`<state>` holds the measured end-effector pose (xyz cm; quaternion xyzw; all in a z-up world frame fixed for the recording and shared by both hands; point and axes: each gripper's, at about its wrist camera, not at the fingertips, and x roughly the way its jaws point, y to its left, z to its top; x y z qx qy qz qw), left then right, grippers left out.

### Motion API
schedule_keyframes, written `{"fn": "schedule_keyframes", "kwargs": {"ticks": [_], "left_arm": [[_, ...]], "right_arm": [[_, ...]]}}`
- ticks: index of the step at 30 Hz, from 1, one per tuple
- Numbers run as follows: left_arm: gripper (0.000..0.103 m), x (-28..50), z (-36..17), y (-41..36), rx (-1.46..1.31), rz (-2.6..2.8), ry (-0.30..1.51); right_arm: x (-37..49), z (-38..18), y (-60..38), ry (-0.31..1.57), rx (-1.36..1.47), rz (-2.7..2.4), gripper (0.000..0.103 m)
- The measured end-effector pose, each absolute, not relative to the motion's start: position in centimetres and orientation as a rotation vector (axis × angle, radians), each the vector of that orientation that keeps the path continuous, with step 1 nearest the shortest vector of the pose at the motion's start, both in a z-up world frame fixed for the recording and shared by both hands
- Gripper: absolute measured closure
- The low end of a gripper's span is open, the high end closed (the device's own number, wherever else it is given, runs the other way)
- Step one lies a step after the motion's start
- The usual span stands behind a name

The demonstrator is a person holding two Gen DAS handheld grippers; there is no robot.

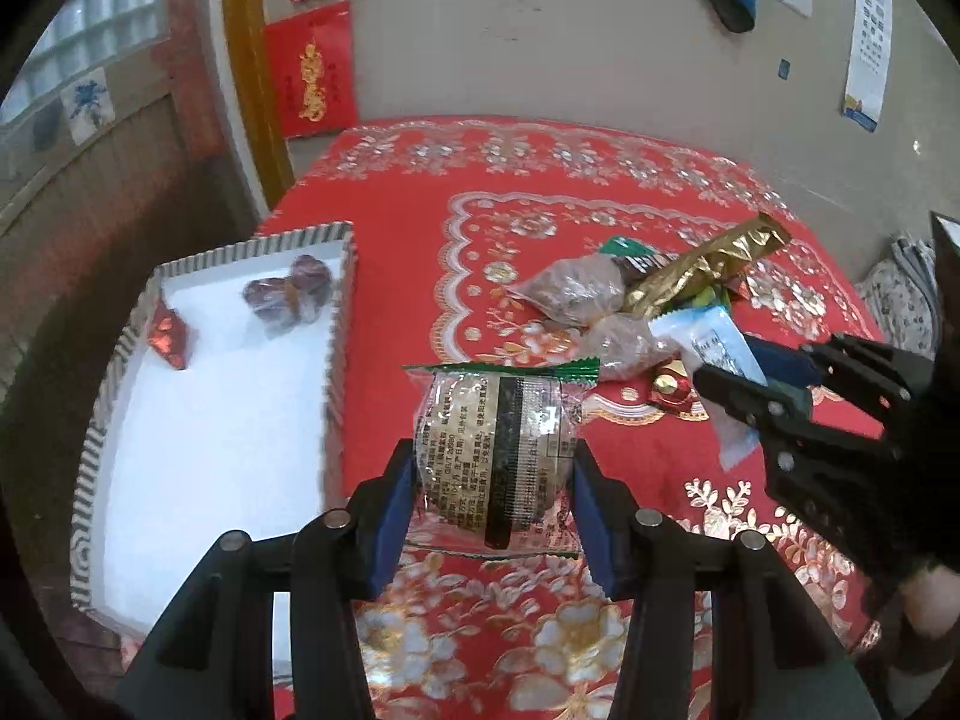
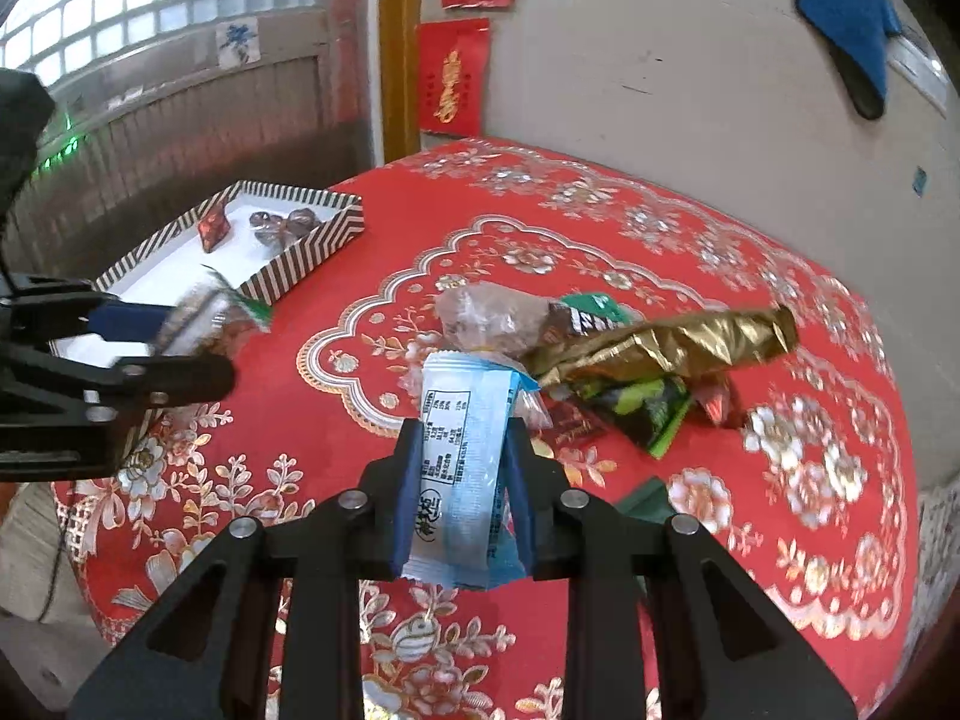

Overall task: Organize snacks
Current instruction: 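Carry the cookie packet and blue-white bar into the white tray and open both grippers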

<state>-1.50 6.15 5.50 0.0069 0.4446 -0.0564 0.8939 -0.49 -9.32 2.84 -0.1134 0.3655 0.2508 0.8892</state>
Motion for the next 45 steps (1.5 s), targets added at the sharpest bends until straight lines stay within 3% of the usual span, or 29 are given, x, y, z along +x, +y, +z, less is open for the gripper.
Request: {"fn": "schedule_keyframes", "kwargs": {"ticks": [30, 45], "left_arm": [[0.054, -1.6, 9.0, 16.6, -0.101, 0.017, 0.864], [0.054, 1.5, 5.7, 23.3, -0.092, 0.213, 0.893]], "right_arm": [[0.8, 3.9, -2.8, 0.751, -0.232, 0.630, 0.079], [2.0, 4.5, 1.9, 0.732, -0.218, 0.676, 0.079]]}}
